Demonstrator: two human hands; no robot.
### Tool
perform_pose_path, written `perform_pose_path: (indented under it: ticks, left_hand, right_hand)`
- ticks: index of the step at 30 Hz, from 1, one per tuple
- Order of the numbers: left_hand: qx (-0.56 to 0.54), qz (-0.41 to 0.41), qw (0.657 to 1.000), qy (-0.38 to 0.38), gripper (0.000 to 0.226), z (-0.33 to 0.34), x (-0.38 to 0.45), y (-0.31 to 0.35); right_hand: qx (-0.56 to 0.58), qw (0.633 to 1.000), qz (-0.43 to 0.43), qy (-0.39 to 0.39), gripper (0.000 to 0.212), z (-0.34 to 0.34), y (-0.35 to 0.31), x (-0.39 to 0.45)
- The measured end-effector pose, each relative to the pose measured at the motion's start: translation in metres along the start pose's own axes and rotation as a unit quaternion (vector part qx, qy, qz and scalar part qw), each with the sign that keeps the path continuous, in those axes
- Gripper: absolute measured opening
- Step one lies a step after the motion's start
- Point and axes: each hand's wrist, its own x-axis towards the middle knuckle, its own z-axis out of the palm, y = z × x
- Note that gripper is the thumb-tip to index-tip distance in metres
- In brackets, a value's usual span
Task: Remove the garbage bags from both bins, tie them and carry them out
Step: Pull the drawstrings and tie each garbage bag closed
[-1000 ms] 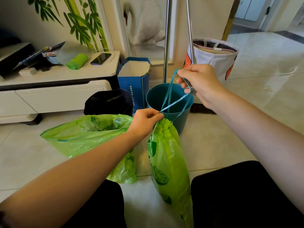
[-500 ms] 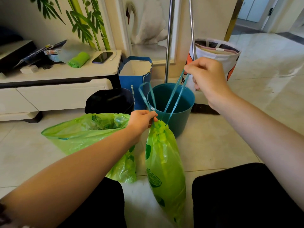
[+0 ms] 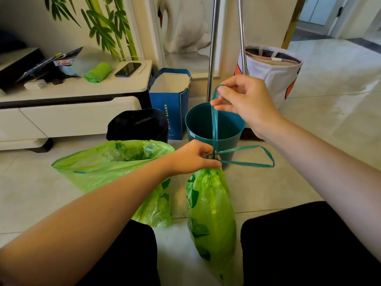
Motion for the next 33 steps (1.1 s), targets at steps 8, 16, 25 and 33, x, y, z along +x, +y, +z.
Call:
perform_pose_path:
  ticks: [8,16,25,33]
  left_hand:
    - [-0.071,-0.016,0.996,0.045,0.040,0.000,0.003,-0.002]
    - [-0.155,-0.103,0.979,0.084,0.037,-0.010,0.006,-0.014]
    - [-0.254,-0.163,0.947,0.108,0.028,-0.020,0.008,-0.025]
    - [-0.254,-0.232,0.936,0.068,0.022,-0.029,0.007,-0.030]
  right_hand:
    - [-0.131,0.983,0.107,-0.067,0.020,0.003,0.028,0.005]
    - [-0.361,0.875,0.175,-0.273,0.043,0.006,0.059,-0.012]
    - [-0.376,0.855,0.145,-0.326,0.024,-0.006,0.050,-0.009]
    - [-0.293,0.848,0.248,-0.367,0.030,-0.016,0.038,-0.010]
